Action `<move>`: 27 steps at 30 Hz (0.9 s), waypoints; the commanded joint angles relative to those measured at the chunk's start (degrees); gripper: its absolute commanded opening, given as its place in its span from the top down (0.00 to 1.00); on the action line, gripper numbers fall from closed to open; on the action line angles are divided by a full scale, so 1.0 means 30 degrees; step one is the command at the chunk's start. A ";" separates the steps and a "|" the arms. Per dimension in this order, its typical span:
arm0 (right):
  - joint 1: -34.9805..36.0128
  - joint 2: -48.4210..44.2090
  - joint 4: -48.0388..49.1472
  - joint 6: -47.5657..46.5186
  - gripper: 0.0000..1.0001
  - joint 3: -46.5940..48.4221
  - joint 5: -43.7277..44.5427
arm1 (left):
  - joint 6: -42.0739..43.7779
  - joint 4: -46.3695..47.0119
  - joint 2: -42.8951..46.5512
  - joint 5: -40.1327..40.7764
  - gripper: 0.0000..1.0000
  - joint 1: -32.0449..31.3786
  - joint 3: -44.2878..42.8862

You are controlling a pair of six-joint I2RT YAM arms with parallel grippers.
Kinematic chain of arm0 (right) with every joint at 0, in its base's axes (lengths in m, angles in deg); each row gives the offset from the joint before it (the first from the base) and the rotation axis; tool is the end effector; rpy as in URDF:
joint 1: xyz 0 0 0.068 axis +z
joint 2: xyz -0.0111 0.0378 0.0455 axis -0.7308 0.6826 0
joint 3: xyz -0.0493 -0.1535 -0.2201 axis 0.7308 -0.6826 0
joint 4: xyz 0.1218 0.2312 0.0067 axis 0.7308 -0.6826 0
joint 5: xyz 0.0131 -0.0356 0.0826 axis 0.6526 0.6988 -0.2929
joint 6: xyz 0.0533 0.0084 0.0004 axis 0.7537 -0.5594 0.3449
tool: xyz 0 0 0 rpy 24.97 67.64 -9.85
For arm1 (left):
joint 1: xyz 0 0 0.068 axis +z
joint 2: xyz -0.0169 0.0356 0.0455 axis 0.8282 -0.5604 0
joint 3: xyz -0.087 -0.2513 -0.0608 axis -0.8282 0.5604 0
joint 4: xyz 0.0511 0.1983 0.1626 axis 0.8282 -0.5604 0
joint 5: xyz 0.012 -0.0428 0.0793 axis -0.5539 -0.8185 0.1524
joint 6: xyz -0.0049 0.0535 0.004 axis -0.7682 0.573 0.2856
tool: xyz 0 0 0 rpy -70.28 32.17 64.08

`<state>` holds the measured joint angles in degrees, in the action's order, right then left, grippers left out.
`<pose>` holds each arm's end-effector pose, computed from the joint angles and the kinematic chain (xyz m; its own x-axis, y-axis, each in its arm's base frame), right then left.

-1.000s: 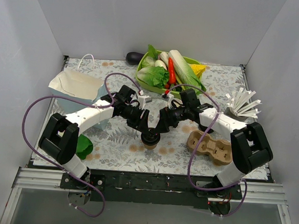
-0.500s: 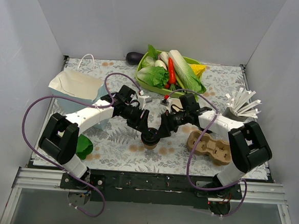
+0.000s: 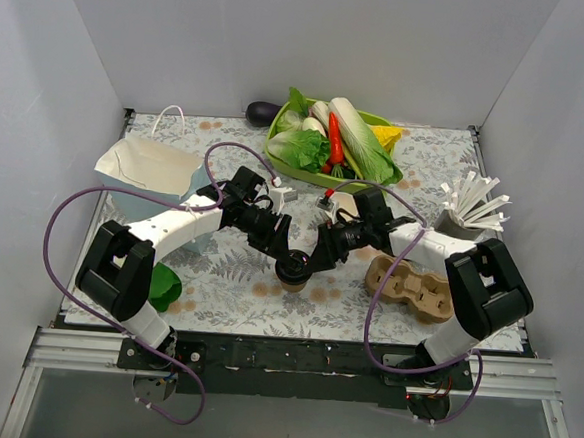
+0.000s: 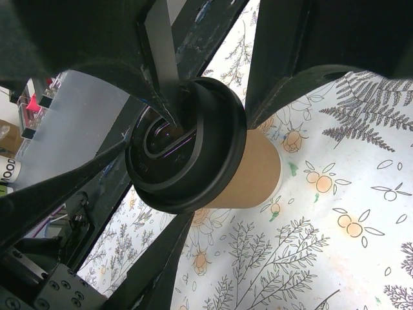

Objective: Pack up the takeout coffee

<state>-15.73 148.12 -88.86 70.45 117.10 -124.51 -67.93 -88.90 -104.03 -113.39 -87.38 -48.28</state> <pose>0.2510 0.1866 0.1845 -0.7320 -0.3463 -0.5867 -0.6741 0.2438 0.6972 0.2538 -0.1821 0.2191 -0.9975 -0.0042 0.0705 -0.0543 0.6846 -0.7269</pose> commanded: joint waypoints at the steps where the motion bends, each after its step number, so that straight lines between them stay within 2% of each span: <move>1: -0.0153 0.0180 0.1045 0.0539 0.35 -0.0431 0.0154 | 0.0440 -0.0166 -0.0404 -0.0111 0.58 -0.0088 -0.0237; 5: -0.0708 0.0326 0.1746 0.1123 0.40 -0.0898 0.0155 | 0.0177 0.0331 -0.0669 -0.0287 0.59 -0.0088 0.0027; 11: -0.1559 0.1350 0.2421 0.2150 0.40 -0.1456 0.0067 | -0.0262 0.0391 -0.1253 -0.0726 0.60 -0.0030 -0.0207; 27: -0.1823 0.2669 0.2422 0.2589 0.46 -0.1573 0.0798 | -0.1317 0.1239 -0.3188 -0.1780 0.63 0.0292 -0.0149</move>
<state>-20.76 152.74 -82.22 80.18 114.17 -133.15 -72.74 -86.50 -109.87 -120.99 -85.02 -49.20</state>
